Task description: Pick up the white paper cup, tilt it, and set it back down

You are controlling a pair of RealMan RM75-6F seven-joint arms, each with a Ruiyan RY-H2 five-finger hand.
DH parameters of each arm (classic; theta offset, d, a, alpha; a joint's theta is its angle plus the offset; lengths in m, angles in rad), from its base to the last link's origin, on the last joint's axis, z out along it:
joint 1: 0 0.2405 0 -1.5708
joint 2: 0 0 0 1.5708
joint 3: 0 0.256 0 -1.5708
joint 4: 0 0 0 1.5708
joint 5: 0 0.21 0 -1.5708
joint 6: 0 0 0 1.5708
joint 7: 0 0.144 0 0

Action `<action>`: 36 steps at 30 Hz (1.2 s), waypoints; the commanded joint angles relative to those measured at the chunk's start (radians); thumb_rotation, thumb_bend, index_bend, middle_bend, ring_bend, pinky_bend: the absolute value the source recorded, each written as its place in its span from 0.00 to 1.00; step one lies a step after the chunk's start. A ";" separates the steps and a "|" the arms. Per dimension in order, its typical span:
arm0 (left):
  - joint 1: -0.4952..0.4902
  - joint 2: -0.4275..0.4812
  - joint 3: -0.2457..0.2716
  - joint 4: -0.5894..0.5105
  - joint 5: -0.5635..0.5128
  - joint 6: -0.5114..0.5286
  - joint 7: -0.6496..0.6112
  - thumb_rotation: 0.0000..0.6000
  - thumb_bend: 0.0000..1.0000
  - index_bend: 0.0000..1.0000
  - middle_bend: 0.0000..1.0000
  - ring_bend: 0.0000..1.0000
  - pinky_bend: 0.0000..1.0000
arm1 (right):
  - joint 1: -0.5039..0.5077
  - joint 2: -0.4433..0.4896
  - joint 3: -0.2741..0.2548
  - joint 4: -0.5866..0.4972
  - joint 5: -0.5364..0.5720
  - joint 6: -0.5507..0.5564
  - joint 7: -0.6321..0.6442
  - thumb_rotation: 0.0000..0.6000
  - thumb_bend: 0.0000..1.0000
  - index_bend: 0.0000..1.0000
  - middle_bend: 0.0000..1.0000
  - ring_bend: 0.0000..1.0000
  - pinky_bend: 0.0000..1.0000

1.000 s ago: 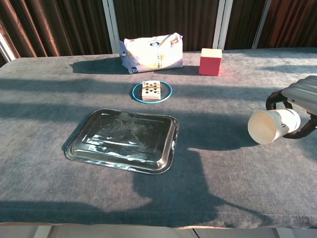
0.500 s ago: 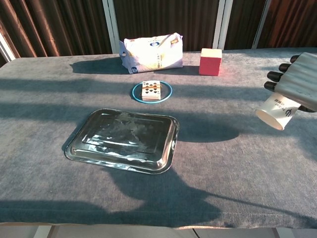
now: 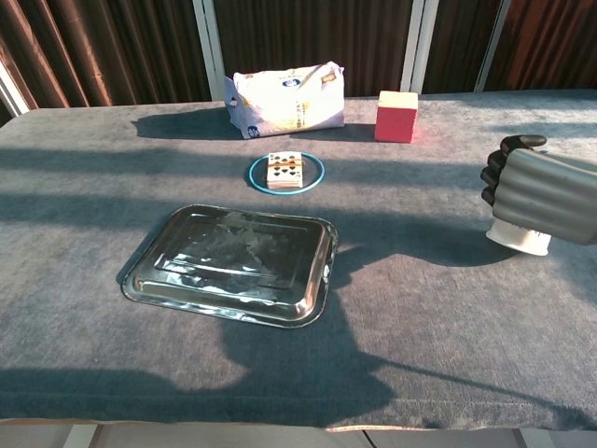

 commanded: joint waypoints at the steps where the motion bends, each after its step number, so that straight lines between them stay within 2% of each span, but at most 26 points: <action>1: 0.000 0.001 0.000 0.000 0.000 0.001 -0.001 1.00 0.30 0.19 0.10 0.07 0.29 | -0.002 -0.007 0.000 0.004 0.004 0.000 0.005 1.00 0.43 0.61 0.49 0.40 0.56; 6: 0.001 0.001 0.000 0.001 0.001 0.002 -0.002 1.00 0.30 0.19 0.10 0.07 0.29 | -0.009 -0.014 -0.005 0.016 -0.003 0.025 0.049 1.00 0.43 0.30 0.25 0.28 0.45; 9: 0.001 0.001 0.000 -0.001 0.001 0.001 0.000 1.00 0.30 0.19 0.10 0.07 0.29 | -0.016 -0.017 -0.004 0.018 0.006 0.030 0.082 1.00 0.41 0.16 0.15 0.22 0.40; 12: 0.001 0.001 0.000 -0.002 0.000 0.000 0.000 1.00 0.30 0.19 0.10 0.07 0.29 | -0.022 -0.015 -0.001 0.011 0.021 0.030 0.113 1.00 0.39 0.02 0.09 0.19 0.38; 15: 0.001 0.002 0.000 -0.003 -0.001 0.000 -0.001 1.00 0.30 0.19 0.10 0.07 0.29 | -0.030 -0.002 0.005 -0.020 0.045 0.028 0.177 1.00 0.36 0.00 0.07 0.18 0.37; 18: 0.002 0.003 0.000 -0.003 -0.001 0.002 -0.004 1.00 0.30 0.19 0.10 0.07 0.29 | -0.053 0.034 0.024 -0.117 0.111 0.017 0.267 1.00 0.35 0.00 0.07 0.17 0.36; 21: 0.002 0.003 -0.001 -0.002 -0.002 0.002 -0.005 1.00 0.30 0.19 0.10 0.07 0.29 | -0.087 0.115 0.052 -0.305 0.222 -0.008 0.355 1.00 0.34 0.00 0.07 0.17 0.35; 23: 0.002 0.002 -0.001 -0.002 -0.002 0.003 -0.004 1.00 0.30 0.19 0.10 0.07 0.29 | -0.106 0.200 0.071 -0.468 0.312 -0.037 0.437 1.00 0.34 0.00 0.07 0.17 0.35; 26: 0.001 0.000 -0.002 -0.001 0.001 0.004 0.001 1.00 0.30 0.19 0.10 0.07 0.29 | -0.132 0.304 0.088 -0.622 0.334 -0.025 0.624 1.00 0.33 0.00 0.07 0.17 0.35; 28: 0.001 -0.001 -0.001 0.001 0.000 0.002 0.004 1.00 0.30 0.19 0.10 0.07 0.29 | -0.157 0.338 0.090 -0.642 0.287 0.027 0.754 1.00 0.31 0.00 0.07 0.16 0.34; 32: 0.001 -0.002 -0.001 0.001 -0.001 0.002 0.005 1.00 0.30 0.19 0.10 0.07 0.29 | -0.172 0.346 0.086 -0.633 0.251 0.065 0.825 1.00 0.30 0.00 0.07 0.12 0.27; 34: 0.003 -0.002 -0.003 0.002 -0.005 0.003 0.009 1.00 0.30 0.19 0.10 0.07 0.29 | -0.215 0.340 0.090 -0.606 0.217 0.161 0.925 1.00 0.30 0.01 0.07 0.08 0.21; 36: 0.004 -0.004 -0.007 0.002 -0.006 0.010 0.009 1.00 0.30 0.19 0.10 0.07 0.29 | -0.270 0.303 0.090 -0.529 0.198 0.273 1.030 1.00 0.30 0.01 0.07 0.06 0.20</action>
